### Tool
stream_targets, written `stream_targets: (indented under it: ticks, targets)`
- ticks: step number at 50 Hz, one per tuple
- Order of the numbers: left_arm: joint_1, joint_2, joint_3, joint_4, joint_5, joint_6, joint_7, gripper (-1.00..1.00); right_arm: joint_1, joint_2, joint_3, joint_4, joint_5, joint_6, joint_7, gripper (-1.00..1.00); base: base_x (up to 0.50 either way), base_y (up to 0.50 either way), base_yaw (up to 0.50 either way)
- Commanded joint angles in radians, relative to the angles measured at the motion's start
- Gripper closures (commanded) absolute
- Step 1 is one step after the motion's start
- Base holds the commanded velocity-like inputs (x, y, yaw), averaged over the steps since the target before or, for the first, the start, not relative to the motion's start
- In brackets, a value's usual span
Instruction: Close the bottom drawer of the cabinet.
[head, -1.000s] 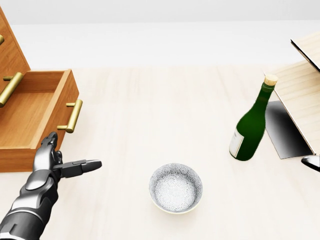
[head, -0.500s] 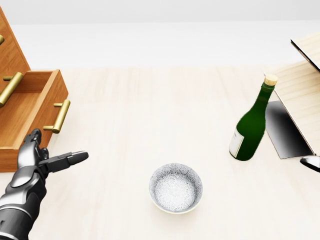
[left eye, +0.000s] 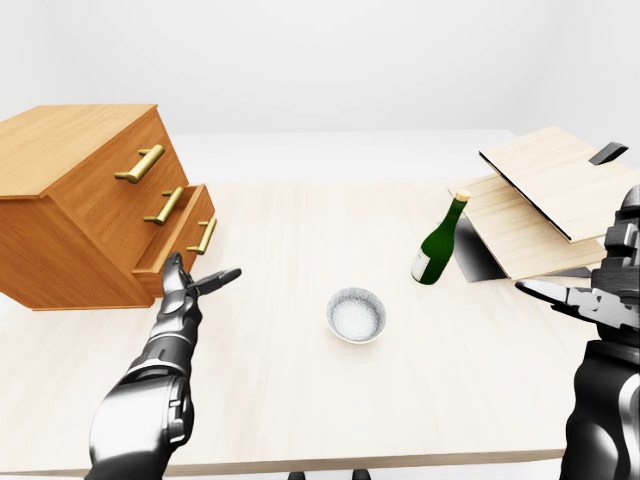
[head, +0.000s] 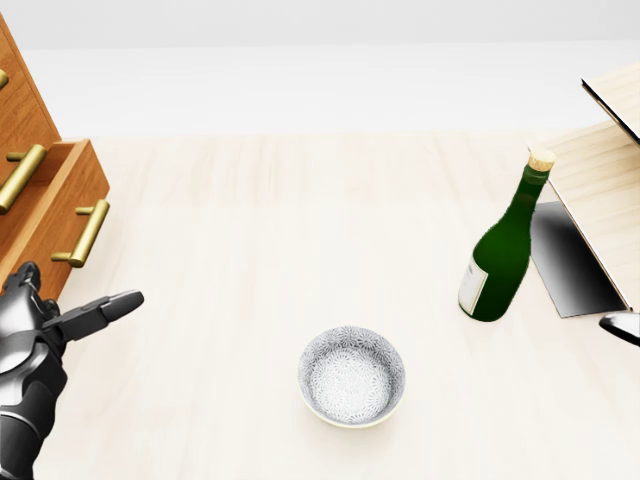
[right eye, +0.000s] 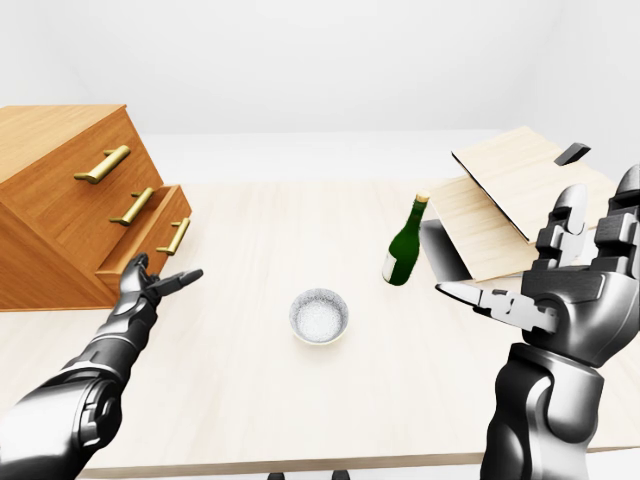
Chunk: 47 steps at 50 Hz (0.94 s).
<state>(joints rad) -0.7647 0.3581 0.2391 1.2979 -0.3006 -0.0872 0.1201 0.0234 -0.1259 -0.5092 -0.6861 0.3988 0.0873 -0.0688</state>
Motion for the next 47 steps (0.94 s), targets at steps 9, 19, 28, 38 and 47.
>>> stream_targets:
  ticks: [9,19,28,38,47]
  targets:
    - [0.009,0.068,0.073,-0.013,-0.109,0.000,0.117,-1.00,-0.004,-0.003,0.001,-0.002,0.001,0.000,-0.003,-1.00,0.00,0.00,0.00]
    - [0.017,0.093,0.076,-0.025,-0.147,0.000,0.165,-1.00,-0.005,-0.004,-0.002,-0.008,0.006,0.000,-0.006,-1.00,0.00,0.00,0.00]
    - [0.026,0.095,0.078,-0.021,-0.160,0.000,0.219,-1.00,-0.003,-0.003,-0.004,-0.006,0.007,0.000,-0.004,-1.00,0.00,0.00,0.00]
    - [0.039,0.105,0.082,-0.024,-0.177,0.000,0.269,-1.00,0.000,-0.001,-0.002,-0.002,0.004,0.000,-0.002,-1.00,0.00,0.00,0.00]
    - [0.044,0.105,0.082,-0.023,-0.182,0.000,0.274,-1.00,0.000,0.000,-0.001,-0.001,0.004,0.000,-0.002,-1.00,0.00,0.00,0.00]
